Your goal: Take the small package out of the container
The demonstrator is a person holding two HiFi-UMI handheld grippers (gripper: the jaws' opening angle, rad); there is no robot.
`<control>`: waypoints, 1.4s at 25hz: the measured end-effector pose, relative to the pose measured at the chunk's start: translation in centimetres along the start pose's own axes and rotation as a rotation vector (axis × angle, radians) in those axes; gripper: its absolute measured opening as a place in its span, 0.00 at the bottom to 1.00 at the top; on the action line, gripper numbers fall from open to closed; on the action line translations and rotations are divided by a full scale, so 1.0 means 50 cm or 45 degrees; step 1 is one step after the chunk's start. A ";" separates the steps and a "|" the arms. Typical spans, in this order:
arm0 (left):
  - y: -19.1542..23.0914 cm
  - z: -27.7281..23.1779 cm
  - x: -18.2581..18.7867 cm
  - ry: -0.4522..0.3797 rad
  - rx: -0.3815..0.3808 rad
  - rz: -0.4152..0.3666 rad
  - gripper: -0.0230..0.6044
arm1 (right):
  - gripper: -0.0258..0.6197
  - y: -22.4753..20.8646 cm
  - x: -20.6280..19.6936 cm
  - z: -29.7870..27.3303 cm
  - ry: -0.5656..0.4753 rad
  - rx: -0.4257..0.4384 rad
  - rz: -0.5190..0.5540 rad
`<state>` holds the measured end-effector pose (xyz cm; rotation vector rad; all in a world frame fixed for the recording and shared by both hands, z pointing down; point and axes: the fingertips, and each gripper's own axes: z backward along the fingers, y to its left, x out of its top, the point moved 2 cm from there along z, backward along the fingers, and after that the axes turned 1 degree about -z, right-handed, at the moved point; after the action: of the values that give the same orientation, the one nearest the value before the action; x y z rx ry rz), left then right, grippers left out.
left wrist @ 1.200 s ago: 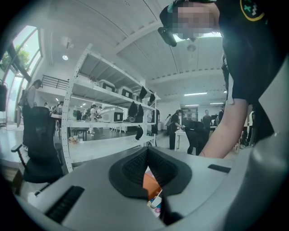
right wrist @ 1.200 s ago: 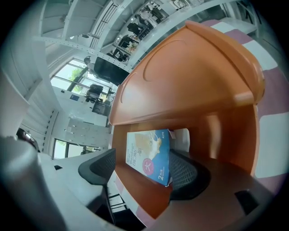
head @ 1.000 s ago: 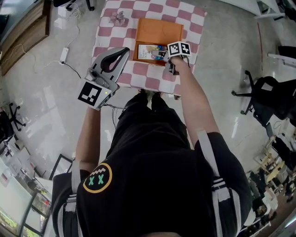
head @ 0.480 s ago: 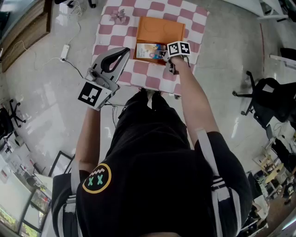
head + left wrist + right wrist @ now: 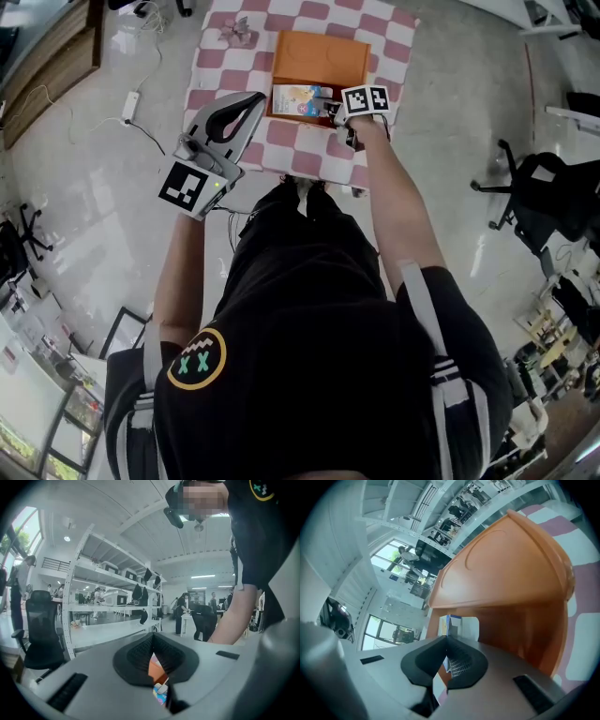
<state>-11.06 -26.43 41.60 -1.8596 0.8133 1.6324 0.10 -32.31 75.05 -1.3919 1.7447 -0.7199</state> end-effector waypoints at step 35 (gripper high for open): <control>-0.041 -0.028 0.093 -0.144 -0.106 -0.156 0.06 | 0.07 0.394 0.085 0.343 -0.586 -0.249 1.034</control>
<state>-8.18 -26.50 37.16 -1.8167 0.5807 1.6993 3.63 -31.04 48.85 -0.7490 1.8041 0.2028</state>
